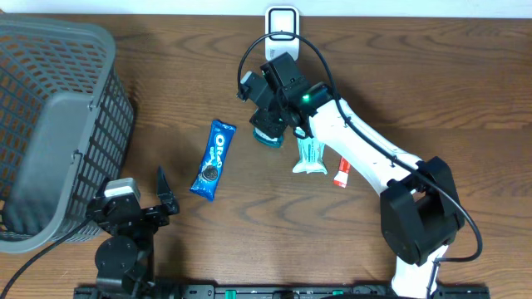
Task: Scan the item barcode
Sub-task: 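Lower the right gripper and grasp the teal mouthwash bottle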
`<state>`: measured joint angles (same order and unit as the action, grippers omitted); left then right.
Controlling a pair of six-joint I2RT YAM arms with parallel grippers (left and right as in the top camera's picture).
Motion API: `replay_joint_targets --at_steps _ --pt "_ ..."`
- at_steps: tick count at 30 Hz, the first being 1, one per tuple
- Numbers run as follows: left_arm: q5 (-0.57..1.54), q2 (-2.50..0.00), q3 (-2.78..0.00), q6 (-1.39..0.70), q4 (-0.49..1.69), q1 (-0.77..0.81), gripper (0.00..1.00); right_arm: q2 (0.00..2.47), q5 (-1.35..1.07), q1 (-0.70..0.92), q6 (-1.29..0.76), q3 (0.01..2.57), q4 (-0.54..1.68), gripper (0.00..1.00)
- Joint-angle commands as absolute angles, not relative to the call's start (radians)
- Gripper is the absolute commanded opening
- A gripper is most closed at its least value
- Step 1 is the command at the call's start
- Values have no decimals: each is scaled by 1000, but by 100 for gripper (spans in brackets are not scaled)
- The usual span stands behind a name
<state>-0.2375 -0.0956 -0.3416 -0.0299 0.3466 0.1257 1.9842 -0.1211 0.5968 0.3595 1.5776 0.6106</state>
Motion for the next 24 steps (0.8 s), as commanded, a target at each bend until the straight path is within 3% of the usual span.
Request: replay_joint_targets --at_steps 1,8,24 --pt "-232 -97 -342 -39 358 123 98 2005 -122 604 337 1595 610 57" --pt "-233 -97 -342 -39 363 123 98 2013 -122 604 328 1596 625 33" --pt "-236 -97 -303 -39 243 123 98 1984 -92 604 331 1859 910 19"
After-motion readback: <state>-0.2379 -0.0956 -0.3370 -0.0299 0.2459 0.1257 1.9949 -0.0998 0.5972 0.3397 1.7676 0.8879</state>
